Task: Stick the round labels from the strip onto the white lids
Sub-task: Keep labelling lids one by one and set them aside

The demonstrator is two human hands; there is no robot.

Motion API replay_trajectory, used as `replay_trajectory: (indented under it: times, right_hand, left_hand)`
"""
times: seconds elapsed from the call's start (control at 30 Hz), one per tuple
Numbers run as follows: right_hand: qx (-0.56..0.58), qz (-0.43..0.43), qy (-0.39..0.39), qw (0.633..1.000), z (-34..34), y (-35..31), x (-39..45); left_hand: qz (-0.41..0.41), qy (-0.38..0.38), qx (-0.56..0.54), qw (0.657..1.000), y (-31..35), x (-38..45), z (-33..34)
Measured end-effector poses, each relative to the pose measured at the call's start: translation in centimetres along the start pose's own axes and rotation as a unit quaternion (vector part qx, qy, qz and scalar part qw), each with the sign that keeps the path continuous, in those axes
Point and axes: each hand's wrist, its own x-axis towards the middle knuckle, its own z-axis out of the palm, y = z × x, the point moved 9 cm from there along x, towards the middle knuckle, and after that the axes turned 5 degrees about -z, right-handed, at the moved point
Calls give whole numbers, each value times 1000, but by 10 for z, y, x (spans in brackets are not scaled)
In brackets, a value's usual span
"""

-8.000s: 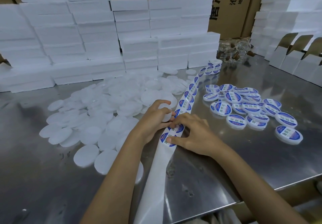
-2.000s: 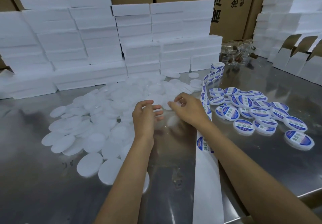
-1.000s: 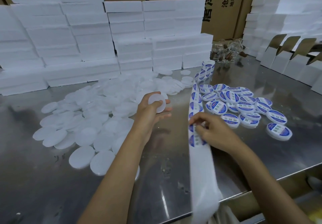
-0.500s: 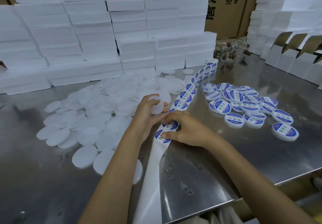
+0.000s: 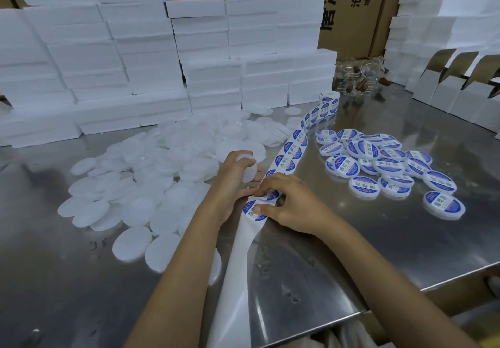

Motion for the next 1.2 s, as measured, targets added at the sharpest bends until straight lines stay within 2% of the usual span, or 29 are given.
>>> replay_trajectory:
  times: [0.17, 0.83, 1.2]
  right_hand:
    - [-25, -1, 9, 1000, -1, -3, -5]
    - [-81, 25, 1, 996, 1, 6, -4]
    - [-27, 73, 6, 997, -4, 20, -1]
  left_hand:
    - [5, -7, 21, 1000, -1, 2, 5]
    - [-1, -31, -7, 999, -6, 1, 11]
    - [3, -30, -51, 998, -7, -1, 12]
